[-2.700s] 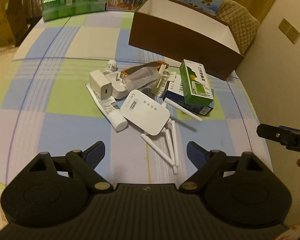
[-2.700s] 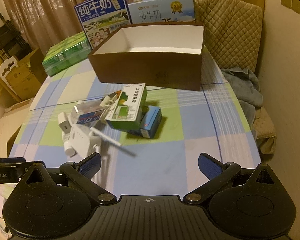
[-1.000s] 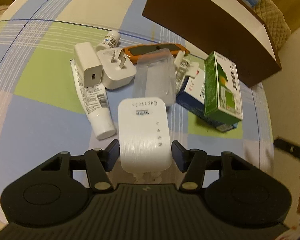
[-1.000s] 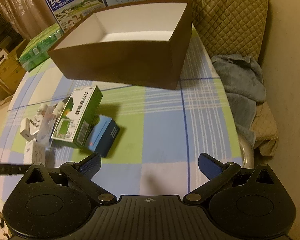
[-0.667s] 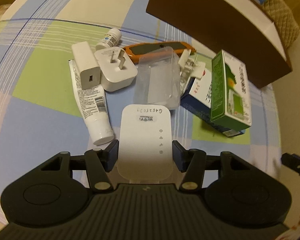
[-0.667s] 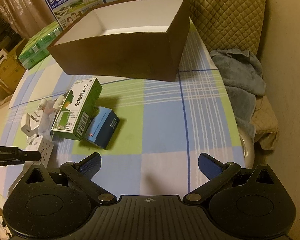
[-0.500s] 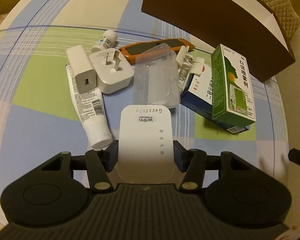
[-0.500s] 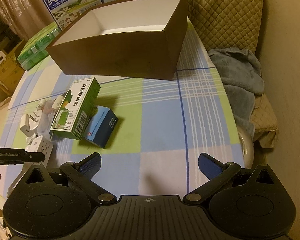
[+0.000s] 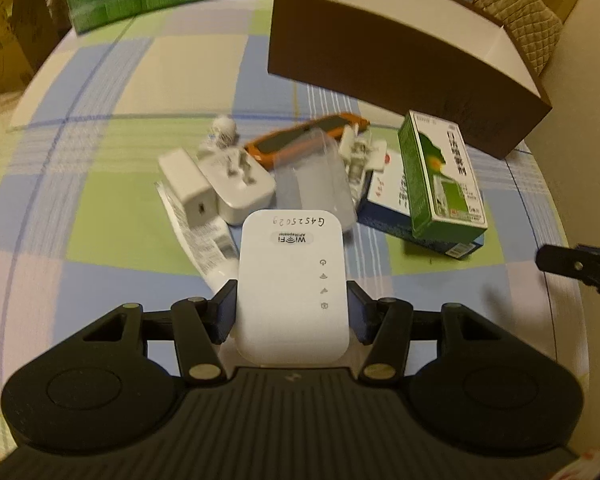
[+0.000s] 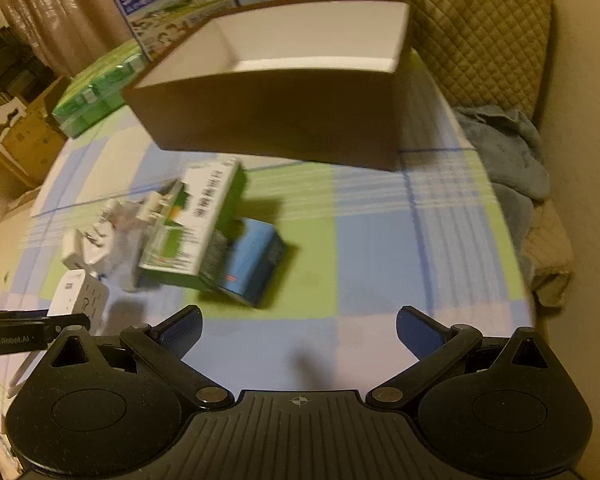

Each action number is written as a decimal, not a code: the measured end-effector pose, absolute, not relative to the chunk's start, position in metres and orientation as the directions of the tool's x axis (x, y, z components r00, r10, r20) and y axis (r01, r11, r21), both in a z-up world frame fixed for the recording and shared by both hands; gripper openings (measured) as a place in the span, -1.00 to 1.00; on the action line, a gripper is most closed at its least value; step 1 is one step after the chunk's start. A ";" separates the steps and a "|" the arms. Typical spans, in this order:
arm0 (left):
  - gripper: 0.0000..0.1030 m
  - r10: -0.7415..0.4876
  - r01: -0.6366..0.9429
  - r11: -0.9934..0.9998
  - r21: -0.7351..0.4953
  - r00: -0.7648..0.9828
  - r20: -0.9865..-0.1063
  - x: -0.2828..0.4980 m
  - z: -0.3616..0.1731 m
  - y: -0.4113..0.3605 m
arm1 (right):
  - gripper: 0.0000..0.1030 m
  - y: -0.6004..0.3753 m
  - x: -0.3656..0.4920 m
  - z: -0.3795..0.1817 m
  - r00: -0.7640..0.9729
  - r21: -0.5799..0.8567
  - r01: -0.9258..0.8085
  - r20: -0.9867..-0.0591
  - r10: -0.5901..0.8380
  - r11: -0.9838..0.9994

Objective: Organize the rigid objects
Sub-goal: 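Close left tool on the Wi-Fi extender while right tool grasps the green spray box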

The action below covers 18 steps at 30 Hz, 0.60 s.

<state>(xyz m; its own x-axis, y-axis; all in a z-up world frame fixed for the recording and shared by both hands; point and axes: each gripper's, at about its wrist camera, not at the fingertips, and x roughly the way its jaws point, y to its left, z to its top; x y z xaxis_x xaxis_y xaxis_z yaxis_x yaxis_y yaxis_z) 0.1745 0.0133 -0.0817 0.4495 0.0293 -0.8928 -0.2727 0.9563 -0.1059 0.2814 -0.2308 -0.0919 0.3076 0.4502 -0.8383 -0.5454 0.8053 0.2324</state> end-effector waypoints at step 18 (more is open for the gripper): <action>0.00 0.007 -0.143 0.987 -0.080 0.523 -0.853 0.197 -0.051 0.082 | 0.38 -0.110 0.289 -0.103 0.391 0.149 -0.526 -0.832 0.393 0.838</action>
